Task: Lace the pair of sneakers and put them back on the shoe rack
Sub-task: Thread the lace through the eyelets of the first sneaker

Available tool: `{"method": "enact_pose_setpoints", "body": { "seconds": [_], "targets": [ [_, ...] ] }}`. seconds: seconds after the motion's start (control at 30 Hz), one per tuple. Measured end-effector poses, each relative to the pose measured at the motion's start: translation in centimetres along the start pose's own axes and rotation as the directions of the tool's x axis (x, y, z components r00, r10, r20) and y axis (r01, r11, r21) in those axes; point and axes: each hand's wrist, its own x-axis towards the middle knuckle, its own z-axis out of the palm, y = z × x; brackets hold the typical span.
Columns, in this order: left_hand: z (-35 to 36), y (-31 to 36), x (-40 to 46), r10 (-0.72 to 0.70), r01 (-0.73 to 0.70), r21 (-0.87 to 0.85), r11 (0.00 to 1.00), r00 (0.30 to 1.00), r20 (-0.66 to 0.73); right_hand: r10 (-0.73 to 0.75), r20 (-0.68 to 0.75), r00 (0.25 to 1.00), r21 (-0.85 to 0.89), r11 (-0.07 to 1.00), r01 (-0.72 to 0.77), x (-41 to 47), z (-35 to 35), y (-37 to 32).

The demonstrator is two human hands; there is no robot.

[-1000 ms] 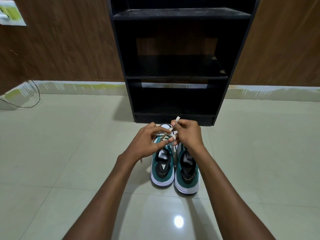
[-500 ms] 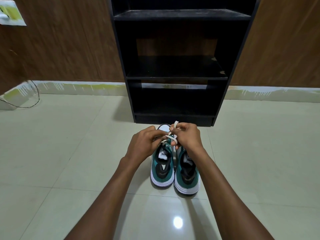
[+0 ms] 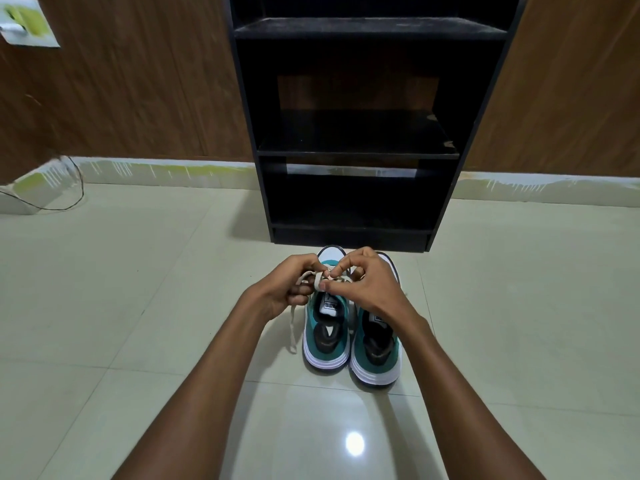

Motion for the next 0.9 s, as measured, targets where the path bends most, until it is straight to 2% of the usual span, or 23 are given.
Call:
{"method": "enact_pose_setpoints", "body": {
  "seconds": [0.1, 0.23, 0.3, 0.47, 0.53, 0.6, 0.7, 0.83, 0.9],
  "targets": [
    [0.0, 0.0, 0.2, -0.008, 0.007, -0.066, 0.998, 1.0, -0.013, 0.002, 0.034, 0.999, -0.034, 0.999, -0.001, -0.3, 0.1, -0.4],
    [-0.1, -0.2, 0.6, 0.014, -0.017, -0.061, 0.998, 0.999, -0.034, 0.028, 0.075, 0.997, 0.006, 1.0, -0.029, -0.1, 0.0, -1.1],
    [-0.3, -0.4, 1.0, 0.03, -0.034, -0.055, 0.998, 0.997, -0.07, 0.058, 0.036, 0.998, 0.034, 0.998, -0.059, 0.0, -0.5, -1.6],
    [-0.9, -1.1, 1.5, 0.045, -0.055, -0.052, 0.997, 0.983, -0.18, 0.086, -0.106, 0.991, 0.388, 0.921, -0.039, 0.1, -3.7, -4.0],
    [-0.9, -1.1, 1.7, 0.046, -0.06, -0.065, 0.996, 0.978, -0.203, 0.067, -0.153, 0.986, 0.451, 0.892, 0.009, 0.3, -4.8, -4.6],
    [-0.8, -1.1, 1.6, 0.049, -0.064, -0.068, 0.996, 0.979, -0.198, 0.047, -0.198, 0.979, 0.296, 0.955, 0.014, 0.3, -5.6, -4.9],
    [-0.4, -0.8, 1.4, 0.065, -0.073, -0.04, 0.997, 0.984, -0.167, 0.1, -0.15, 0.984, -0.034, 0.994, -0.106, 0.1, -6.1, -5.1],
    [-0.2, -0.7, 1.3, 0.092, -0.09, 0.019, 0.996, 0.987, -0.133, 0.196, -0.07, 0.978, -0.198, 0.958, -0.207, 0.4, -4.7, -4.1],
    [-0.2, -0.7, 1.2, 0.093, -0.09, 0.03, 0.995, 0.988, -0.121, 0.232, -0.032, 0.972, -0.173, 0.957, -0.234, 0.4, -3.9, -3.6]
  ]
}}
